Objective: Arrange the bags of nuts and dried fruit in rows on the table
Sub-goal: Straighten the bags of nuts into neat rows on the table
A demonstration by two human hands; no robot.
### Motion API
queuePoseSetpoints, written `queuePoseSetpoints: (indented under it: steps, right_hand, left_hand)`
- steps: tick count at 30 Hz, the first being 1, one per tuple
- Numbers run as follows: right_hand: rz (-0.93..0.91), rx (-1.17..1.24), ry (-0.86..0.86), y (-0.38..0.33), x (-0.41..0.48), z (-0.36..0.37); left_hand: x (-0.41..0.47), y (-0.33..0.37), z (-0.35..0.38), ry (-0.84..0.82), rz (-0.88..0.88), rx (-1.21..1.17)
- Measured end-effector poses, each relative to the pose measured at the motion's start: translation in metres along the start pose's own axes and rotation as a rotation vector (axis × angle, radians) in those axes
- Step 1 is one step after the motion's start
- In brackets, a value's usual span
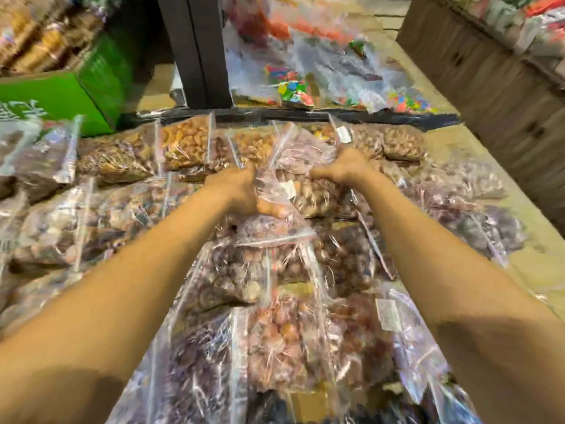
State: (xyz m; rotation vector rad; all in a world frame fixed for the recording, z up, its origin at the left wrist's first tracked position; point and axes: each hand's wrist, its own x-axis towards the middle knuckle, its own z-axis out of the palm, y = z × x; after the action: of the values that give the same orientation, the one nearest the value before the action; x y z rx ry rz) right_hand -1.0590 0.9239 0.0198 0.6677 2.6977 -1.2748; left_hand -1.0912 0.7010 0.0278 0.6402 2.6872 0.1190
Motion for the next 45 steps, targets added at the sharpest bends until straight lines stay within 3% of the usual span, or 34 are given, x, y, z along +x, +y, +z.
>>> queuePoseSetpoints:
  steps: [2,4,8,11,14,19,22,28,33,40,45]
  right_hand:
    - [0.068,-0.141,0.016,-0.009,-0.008,-0.005]
    - [0.117,-0.236,0.047,-0.01,-0.011,-0.006]
    - [0.149,-0.141,0.265,-0.01,-0.034,0.01]
    - [0.234,0.136,0.397,-0.013,-0.061,0.008]
    - [0.23,0.577,0.416,-0.011,-0.1,-0.01]
    - [0.243,1.199,0.066,0.0,-0.203,-0.034]
    - [0.326,1.484,-0.009,0.026,-0.238,-0.035]
    - [0.384,1.79,0.008,0.089,-0.282,-0.056]
    - [0.302,1.53,0.027,0.145,-0.298,-0.109]
    - [0.074,0.675,0.036,0.205,-0.284,-0.187]
    - [-0.152,0.097,-0.217,0.204,-0.253,-0.188]
  left_hand:
    - [-0.003,-0.001,-0.004,-0.054,-0.031,-0.087]
    - [-0.009,-0.011,-0.008,-0.084,-0.082,-0.324]
    - [-0.034,-0.029,-0.003,-0.159,-0.221,-0.822]
    - [-0.057,-0.033,0.003,-0.1,-0.232,-1.112]
    - [-0.085,-0.036,0.005,-0.053,-0.256,-1.383]
    - [-0.137,-0.037,0.01,-0.086,-0.236,-1.788]
    - [-0.161,-0.025,0.012,-0.071,-0.215,-1.84]
    - [-0.194,0.032,0.015,-0.083,-0.18,-1.84]
    - [-0.212,0.099,0.023,-0.034,-0.213,-1.916]
    - [-0.224,0.201,0.059,0.255,-0.353,-2.037]
    - [-0.243,0.231,0.081,0.412,-0.378,-2.007]
